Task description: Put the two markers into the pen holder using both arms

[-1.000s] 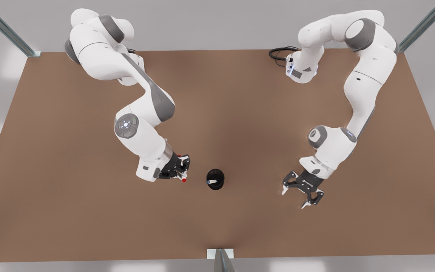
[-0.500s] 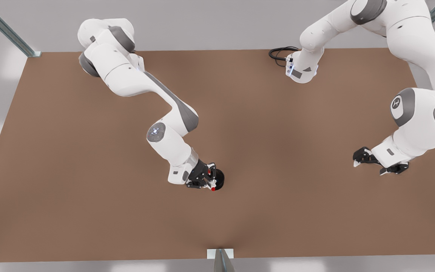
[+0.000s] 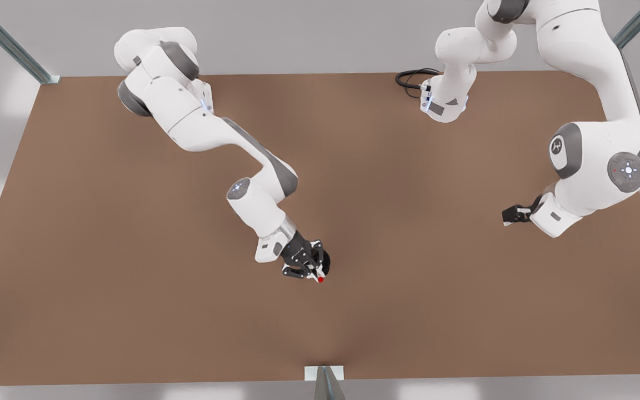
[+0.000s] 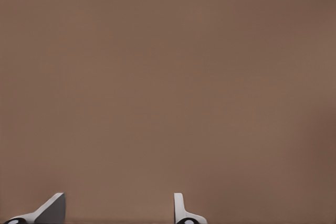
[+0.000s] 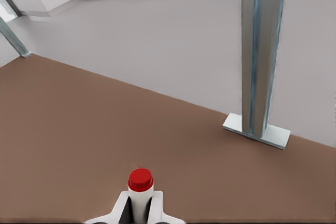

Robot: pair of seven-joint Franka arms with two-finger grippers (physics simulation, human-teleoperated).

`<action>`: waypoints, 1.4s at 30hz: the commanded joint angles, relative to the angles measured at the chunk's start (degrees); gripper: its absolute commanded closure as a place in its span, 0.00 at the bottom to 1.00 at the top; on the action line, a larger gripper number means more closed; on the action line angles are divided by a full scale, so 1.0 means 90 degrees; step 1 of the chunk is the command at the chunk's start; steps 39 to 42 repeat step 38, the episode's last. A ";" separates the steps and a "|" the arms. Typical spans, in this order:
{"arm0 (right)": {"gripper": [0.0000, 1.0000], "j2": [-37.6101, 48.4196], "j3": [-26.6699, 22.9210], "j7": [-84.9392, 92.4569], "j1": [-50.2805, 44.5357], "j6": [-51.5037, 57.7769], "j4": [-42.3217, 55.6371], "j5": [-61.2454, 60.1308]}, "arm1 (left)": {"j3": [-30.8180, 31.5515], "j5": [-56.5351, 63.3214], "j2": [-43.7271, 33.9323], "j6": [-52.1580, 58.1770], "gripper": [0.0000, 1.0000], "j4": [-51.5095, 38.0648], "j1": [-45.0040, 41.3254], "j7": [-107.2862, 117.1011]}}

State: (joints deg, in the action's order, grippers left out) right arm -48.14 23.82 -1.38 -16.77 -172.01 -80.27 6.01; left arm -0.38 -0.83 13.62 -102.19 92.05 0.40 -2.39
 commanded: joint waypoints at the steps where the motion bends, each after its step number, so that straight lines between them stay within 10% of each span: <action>1: 0.79 0.0007 -0.0010 0.0095 0.0008 -0.0926 -0.0280 0.0172 | -0.0006 0.0015 0.0040 -0.0042 0.00 -0.0003 -0.0006 0.0588; 11: 0.79 -0.0012 -0.0030 0.0095 0.0008 -0.1786 -0.1051 0.0250 | 0.0004 0.0015 0.0118 -0.0051 0.00 -0.0003 0.0004 0.0588; 12: 0.67 -0.0003 -0.0030 0.0105 0.0018 -0.1796 -0.1129 0.0260 | 0.0004 -0.0005 0.0108 -0.0081 0.00 -0.0003 -0.0025 0.0588; 13: 0.21 0.0007 -0.0030 0.0095 0.0018 -0.1796 -0.1130 0.0260 | 0.0004 -0.0034 0.0098 -0.0081 0.00 -0.0032 -0.0045 0.0588; 14: 0.00 0.0036 -0.0030 0.0105 0.0038 -0.1796 -0.1139 0.0260 | 0.0013 -0.0034 0.0098 -0.0081 0.00 -0.0101 -0.0055 0.0588; 18: 0.00 0.0456 -0.0020 0.0173 0.0223 -0.1143 -0.1208 0.0386 | 0.0013 -0.0025 0.0098 -0.0081 0.00 -0.0110 -0.0055 0.0569; 24: 0.00 0.3766 0.0048 -0.0120 0.1433 0.6845 -0.0231 0.0309 | 0.0052 0.0014 0.0411 0.0310 0.00 -0.1057 -0.0347 0.0207; 26: 0.00 0.4470 -0.1083 -0.0432 0.1601 0.8545 -0.0261 -0.0092 | 0.0052 0.0005 0.0538 0.0359 0.00 -0.1243 -0.0377 0.0217; 28: 0.00 0.4421 -0.2080 -0.0432 0.1415 0.8810 -0.0378 -0.0336 | 0.0052 0.0005 0.0548 0.0359 0.00 -0.1243 -0.0377 0.0207; 42: 0.00 0.4255 -0.2061 -0.0637 0.1483 0.9132 -0.0358 -0.0502 | 0.0052 -0.0005 0.0577 0.0369 0.00 -0.1243 -0.0357 0.0207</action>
